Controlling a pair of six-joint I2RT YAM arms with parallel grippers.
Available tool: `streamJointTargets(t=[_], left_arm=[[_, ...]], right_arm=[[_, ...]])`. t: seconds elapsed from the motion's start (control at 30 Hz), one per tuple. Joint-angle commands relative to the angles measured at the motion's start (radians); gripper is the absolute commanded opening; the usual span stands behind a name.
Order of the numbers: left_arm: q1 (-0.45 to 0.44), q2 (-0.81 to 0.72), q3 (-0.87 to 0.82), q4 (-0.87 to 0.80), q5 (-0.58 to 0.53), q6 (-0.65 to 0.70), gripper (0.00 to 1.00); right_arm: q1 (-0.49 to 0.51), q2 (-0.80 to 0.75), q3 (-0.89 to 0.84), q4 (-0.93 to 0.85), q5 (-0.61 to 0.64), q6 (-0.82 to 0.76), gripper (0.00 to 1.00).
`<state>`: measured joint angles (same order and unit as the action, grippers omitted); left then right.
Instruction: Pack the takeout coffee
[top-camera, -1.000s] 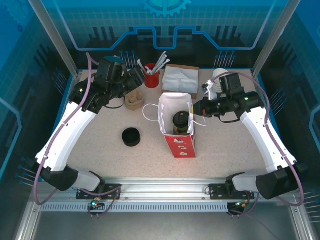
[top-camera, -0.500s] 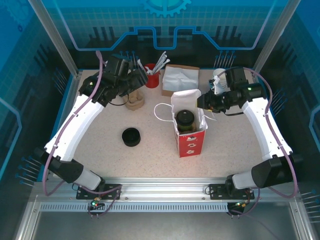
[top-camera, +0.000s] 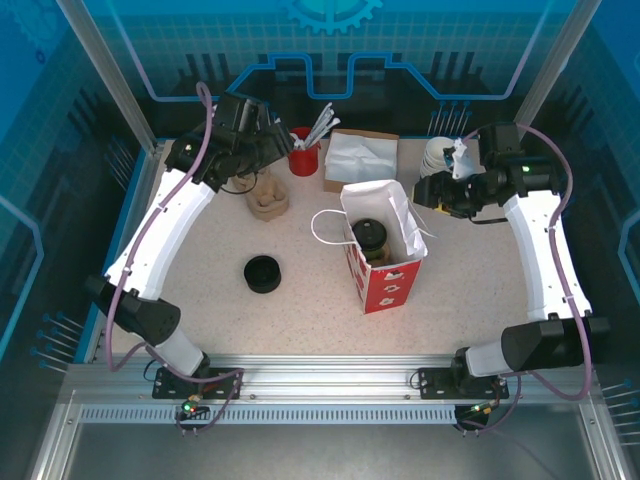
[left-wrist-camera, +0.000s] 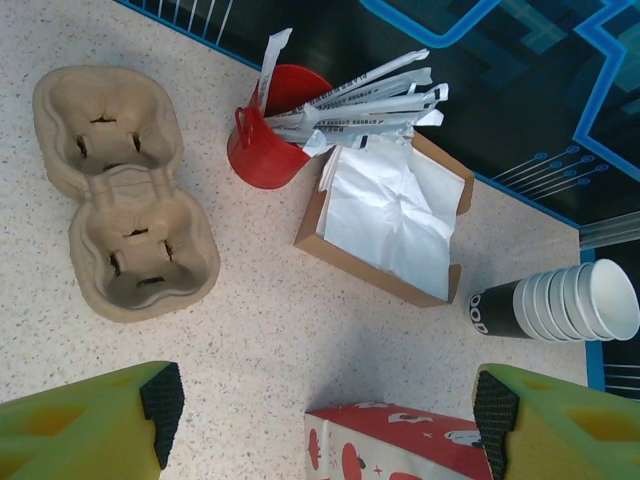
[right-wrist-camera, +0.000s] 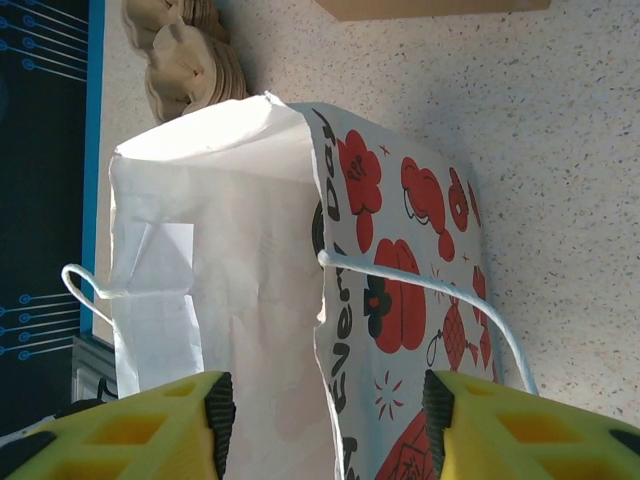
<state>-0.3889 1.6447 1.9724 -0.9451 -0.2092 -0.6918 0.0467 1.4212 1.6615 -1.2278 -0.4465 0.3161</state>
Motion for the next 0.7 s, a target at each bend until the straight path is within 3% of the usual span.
streamJointTargets(t=[0.0, 0.33, 0.43, 0.57, 0.67], left_arm=[[0.013, 0.031, 0.052, -0.041, 0.014, 0.044, 0.78], [0.03, 0.07, 0.084, -0.061, 0.044, 0.065, 0.78], [0.031, 0.072, 0.084, -0.067, 0.045, 0.07, 0.79], [0.036, 0.072, 0.086, -0.076, 0.049, 0.075, 0.78], [0.038, 0.071, 0.085, -0.084, 0.049, 0.079, 0.79]], right_arm=[[0.003, -0.015, -0.03, -0.016, -0.03, -0.008, 0.56], [0.085, -0.018, -0.192, 0.127, -0.062, 0.074, 0.54], [0.121, -0.009, -0.229, 0.193, -0.058, 0.095, 0.46], [0.135, 0.022, -0.247, 0.281, -0.065, 0.152, 0.27], [0.155, 0.048, -0.237, 0.336, -0.063, 0.189, 0.24]])
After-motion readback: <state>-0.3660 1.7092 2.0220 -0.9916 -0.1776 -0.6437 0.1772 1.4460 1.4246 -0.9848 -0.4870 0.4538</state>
